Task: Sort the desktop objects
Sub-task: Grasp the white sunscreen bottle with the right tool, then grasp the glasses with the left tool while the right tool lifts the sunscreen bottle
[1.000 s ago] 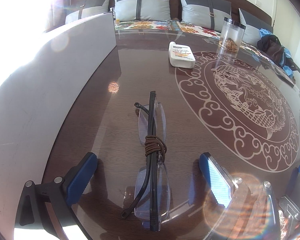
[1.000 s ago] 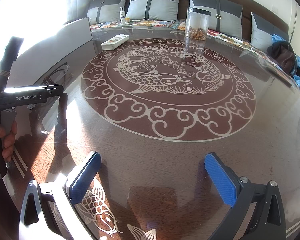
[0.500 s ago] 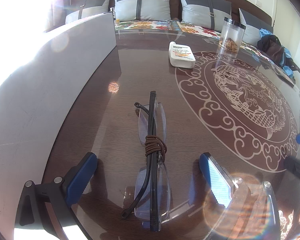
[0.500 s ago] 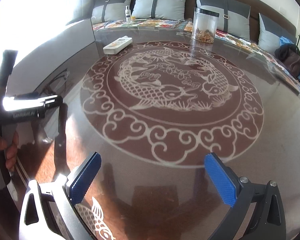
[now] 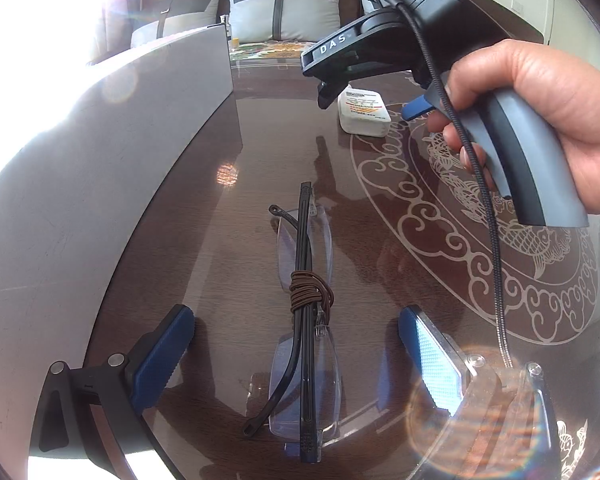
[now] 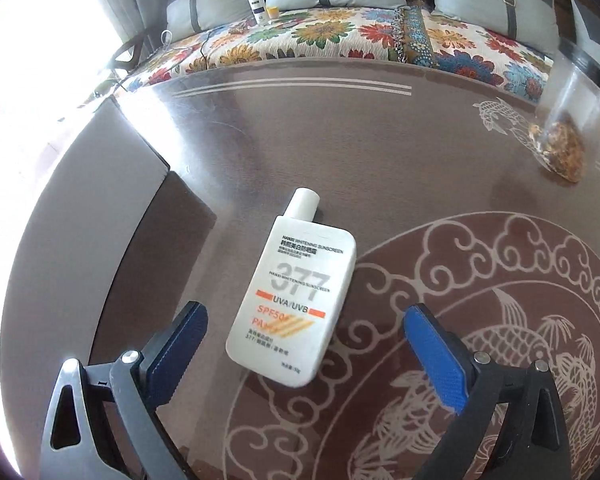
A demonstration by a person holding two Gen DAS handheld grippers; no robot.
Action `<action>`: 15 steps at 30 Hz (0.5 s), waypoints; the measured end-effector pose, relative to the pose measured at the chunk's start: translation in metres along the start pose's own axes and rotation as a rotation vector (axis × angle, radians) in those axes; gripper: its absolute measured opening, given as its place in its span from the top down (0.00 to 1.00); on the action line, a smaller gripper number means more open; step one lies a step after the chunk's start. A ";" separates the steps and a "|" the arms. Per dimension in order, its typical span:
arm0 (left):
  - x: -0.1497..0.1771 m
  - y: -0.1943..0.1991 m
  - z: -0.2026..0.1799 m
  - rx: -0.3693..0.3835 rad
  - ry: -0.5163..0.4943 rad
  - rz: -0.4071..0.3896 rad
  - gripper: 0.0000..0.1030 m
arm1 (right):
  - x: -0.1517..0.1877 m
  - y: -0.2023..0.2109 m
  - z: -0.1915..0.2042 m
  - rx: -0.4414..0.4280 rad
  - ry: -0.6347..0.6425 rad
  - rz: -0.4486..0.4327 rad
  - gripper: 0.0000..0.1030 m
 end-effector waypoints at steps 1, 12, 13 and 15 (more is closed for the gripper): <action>0.000 0.000 0.000 0.000 0.000 0.000 0.00 | -0.001 -0.005 0.005 0.017 0.020 0.004 0.14; 0.001 0.000 0.001 0.003 0.002 0.000 0.00 | 0.095 0.047 -0.029 0.039 0.206 -0.030 0.50; 0.001 0.000 0.001 0.003 0.002 0.000 0.00 | 0.116 0.060 -0.039 0.039 0.218 -0.039 0.50; 0.001 0.000 0.000 0.002 0.001 0.000 0.00 | 0.165 0.085 -0.059 0.048 0.224 -0.060 0.50</action>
Point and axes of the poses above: each gripper's, at about its wrist camera, not at the fingertips, and y roughly against the way its jaws point, z to its left, x to its underside, the point moved 3 cm from there along -y, roughly the way its jaws point, and after that the axes turned 7 degrees about -y, right-handed, at the moved point
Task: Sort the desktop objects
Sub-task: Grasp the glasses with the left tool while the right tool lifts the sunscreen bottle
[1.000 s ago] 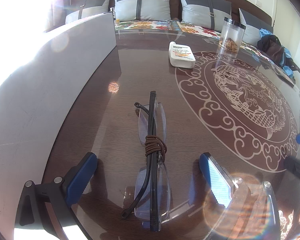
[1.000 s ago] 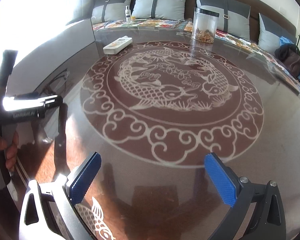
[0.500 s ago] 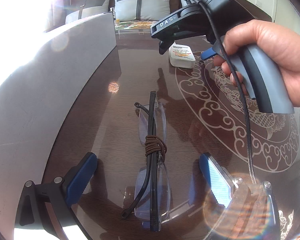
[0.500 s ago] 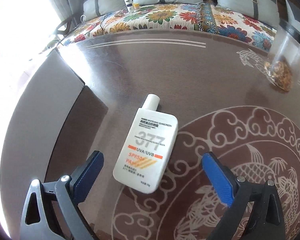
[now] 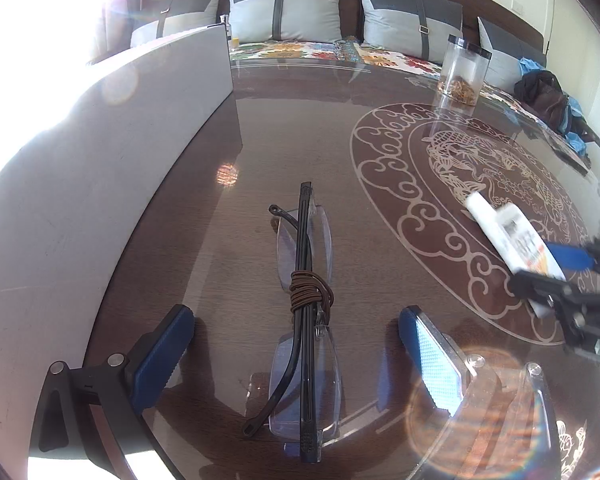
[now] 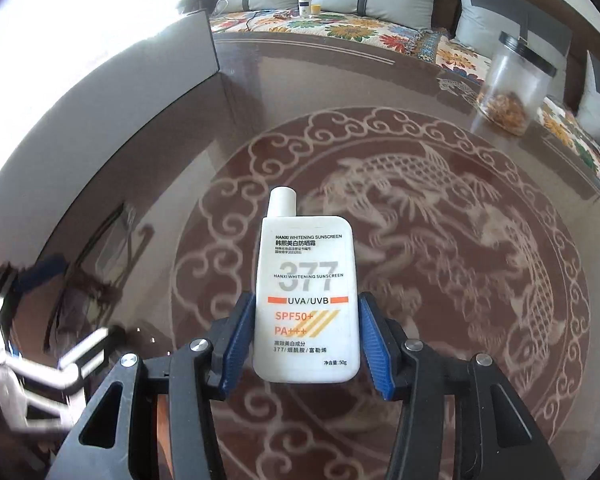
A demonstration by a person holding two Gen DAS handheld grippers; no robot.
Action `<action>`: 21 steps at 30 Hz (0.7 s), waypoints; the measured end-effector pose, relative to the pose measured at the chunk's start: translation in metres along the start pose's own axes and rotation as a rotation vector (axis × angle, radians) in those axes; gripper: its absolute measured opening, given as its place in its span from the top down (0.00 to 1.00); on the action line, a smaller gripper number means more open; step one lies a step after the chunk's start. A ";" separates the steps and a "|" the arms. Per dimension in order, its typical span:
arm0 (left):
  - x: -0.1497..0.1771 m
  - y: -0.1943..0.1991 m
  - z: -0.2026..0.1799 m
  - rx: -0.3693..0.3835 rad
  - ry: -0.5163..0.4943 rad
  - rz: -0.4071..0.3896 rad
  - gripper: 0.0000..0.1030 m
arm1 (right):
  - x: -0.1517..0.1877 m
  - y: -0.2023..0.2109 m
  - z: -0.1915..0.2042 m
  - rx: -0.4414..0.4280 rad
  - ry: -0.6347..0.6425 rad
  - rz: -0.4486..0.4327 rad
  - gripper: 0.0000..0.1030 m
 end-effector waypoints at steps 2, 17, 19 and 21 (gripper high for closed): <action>0.000 0.000 0.001 -0.001 0.000 0.000 0.00 | 0.049 0.027 -0.006 0.027 -0.001 -0.025 0.50; 0.001 0.011 0.003 0.032 -0.035 -0.002 0.53 | 0.116 0.065 -0.004 0.050 -0.065 -0.047 0.49; 0.004 0.016 0.008 0.075 -0.035 -0.008 0.78 | 0.112 0.067 -0.007 0.031 -0.086 -0.037 0.50; 0.007 0.023 0.018 0.134 0.016 -0.018 0.83 | 0.111 0.075 -0.007 0.026 -0.094 -0.049 0.50</action>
Point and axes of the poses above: each gripper's, at about its wrist camera, not at the fingertips, and y roughly against the way its jaws point, z to its left, x to its underside, the point moved 3 cm from there along -y, roughly the way its jaws point, and after that the axes turned 7 degrees about -y, right-handed, at the moved point
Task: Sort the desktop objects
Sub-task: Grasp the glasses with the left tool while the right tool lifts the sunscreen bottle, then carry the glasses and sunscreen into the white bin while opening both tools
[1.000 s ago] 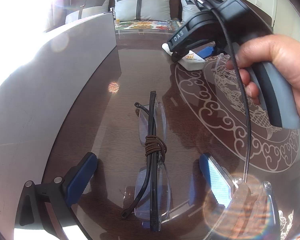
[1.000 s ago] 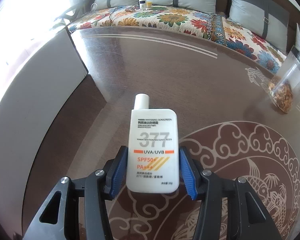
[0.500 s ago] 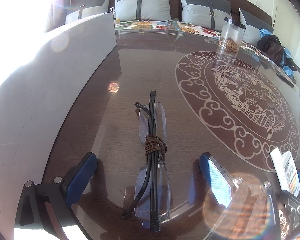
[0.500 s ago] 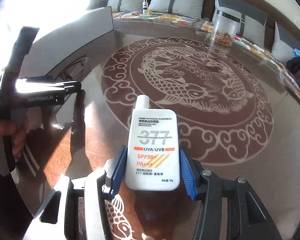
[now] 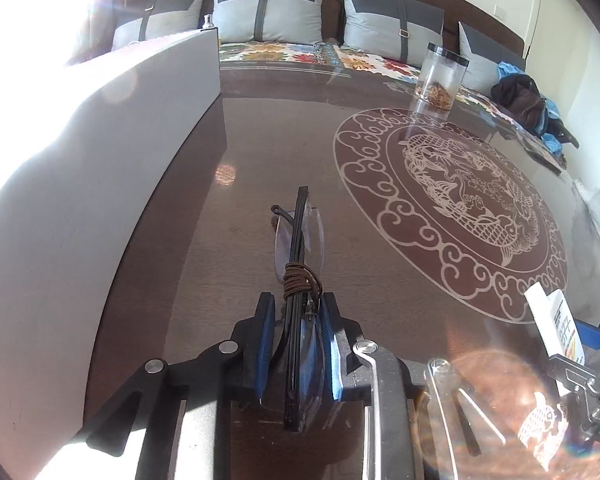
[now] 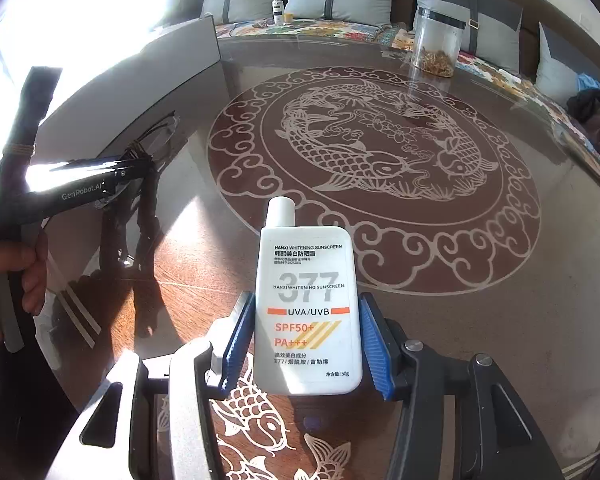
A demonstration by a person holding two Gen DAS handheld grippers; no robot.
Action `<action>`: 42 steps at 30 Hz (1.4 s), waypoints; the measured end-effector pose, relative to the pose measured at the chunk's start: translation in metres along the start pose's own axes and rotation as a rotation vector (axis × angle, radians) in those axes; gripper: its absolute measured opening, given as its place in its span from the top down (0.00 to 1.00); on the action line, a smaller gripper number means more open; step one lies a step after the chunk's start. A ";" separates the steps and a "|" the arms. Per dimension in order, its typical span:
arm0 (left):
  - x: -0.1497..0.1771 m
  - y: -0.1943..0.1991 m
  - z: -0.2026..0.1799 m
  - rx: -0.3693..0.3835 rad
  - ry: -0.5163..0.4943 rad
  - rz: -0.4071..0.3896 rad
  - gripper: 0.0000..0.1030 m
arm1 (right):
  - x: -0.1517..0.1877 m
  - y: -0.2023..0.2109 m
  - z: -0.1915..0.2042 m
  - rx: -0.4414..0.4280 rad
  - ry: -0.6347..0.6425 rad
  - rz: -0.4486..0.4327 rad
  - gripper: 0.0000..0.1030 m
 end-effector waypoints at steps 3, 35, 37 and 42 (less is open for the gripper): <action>0.001 0.026 0.007 0.052 0.051 -0.050 0.92 | -0.005 0.018 0.003 -0.022 -0.014 -0.026 0.50; 0.020 0.141 0.243 -0.269 0.339 -0.016 0.19 | -0.169 -0.037 0.358 -0.322 0.223 0.037 0.33; 0.018 0.152 0.241 -0.293 0.321 -0.032 0.17 | -0.172 -0.025 0.348 -0.318 0.200 0.009 0.18; 0.009 0.177 0.238 -0.413 0.333 -0.064 0.00 | -0.180 -0.001 0.327 -0.206 0.200 -0.018 0.05</action>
Point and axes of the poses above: each gripper's, at about its wrist camera, not at the fingertips, and y roughly against the way its jaws point, z to its left, x to its underside, the point moved 3 cm from there along -y, roughly the way its jaws point, and after that the axes turned 7 degrees about -y, right-handed, at the moved point
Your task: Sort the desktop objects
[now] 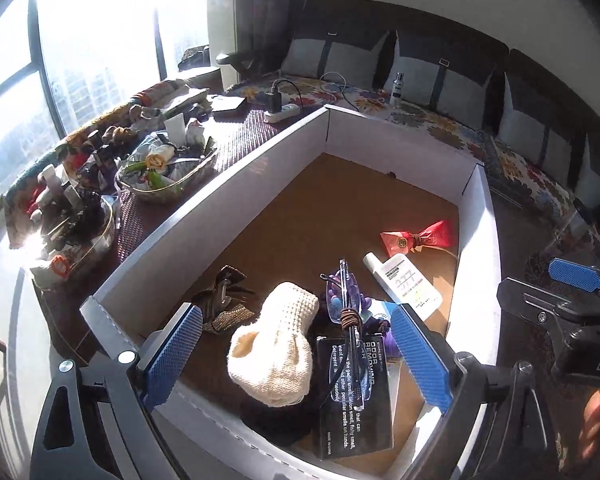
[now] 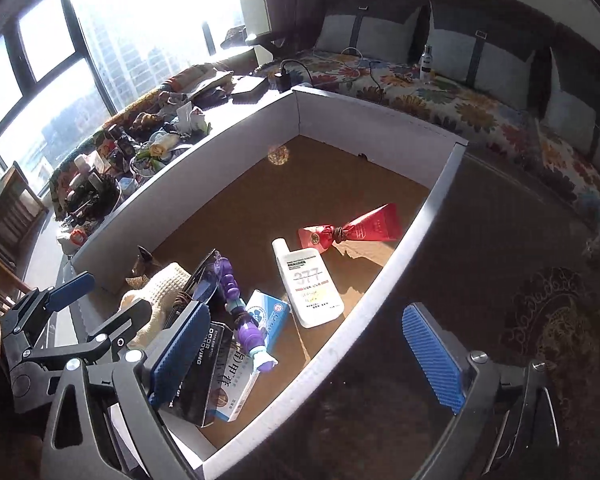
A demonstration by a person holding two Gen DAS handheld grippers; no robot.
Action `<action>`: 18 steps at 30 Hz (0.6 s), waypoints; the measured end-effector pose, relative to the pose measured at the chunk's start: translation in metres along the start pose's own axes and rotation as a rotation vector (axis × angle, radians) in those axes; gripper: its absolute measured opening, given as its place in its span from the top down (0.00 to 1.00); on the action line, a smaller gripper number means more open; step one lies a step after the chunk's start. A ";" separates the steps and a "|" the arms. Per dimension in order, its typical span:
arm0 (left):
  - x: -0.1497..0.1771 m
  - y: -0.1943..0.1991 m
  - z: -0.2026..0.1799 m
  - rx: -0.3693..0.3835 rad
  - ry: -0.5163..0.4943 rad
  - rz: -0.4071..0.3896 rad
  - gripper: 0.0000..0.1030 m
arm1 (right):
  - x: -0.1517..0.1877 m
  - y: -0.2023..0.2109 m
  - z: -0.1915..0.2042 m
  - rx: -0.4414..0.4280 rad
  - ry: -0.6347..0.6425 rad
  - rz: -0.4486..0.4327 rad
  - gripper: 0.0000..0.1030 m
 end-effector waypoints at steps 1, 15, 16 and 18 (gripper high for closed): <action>0.000 0.006 0.001 -0.026 0.009 -0.011 0.00 | 0.000 0.003 -0.002 0.016 0.000 0.007 0.05; 0.005 0.043 0.016 -0.109 0.087 -0.031 0.00 | 0.003 0.044 0.016 0.004 0.127 -0.105 0.02; 0.005 0.044 0.015 -0.121 0.080 -0.034 0.00 | 0.004 0.044 0.018 0.004 0.132 -0.108 0.02; 0.005 0.045 0.015 -0.140 0.070 -0.039 0.00 | 0.005 0.044 0.021 -0.003 0.132 -0.108 0.02</action>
Point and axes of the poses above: each gripper's, at about its wrist camera, not at the fingertips, and y roughly against the way its jaws point, z to its left, x to its underside, the point moved 3 cm from there along -y, roughly the way its jaws point, and after that the axes turned 7 degrees about -y, right-handed, at the moved point
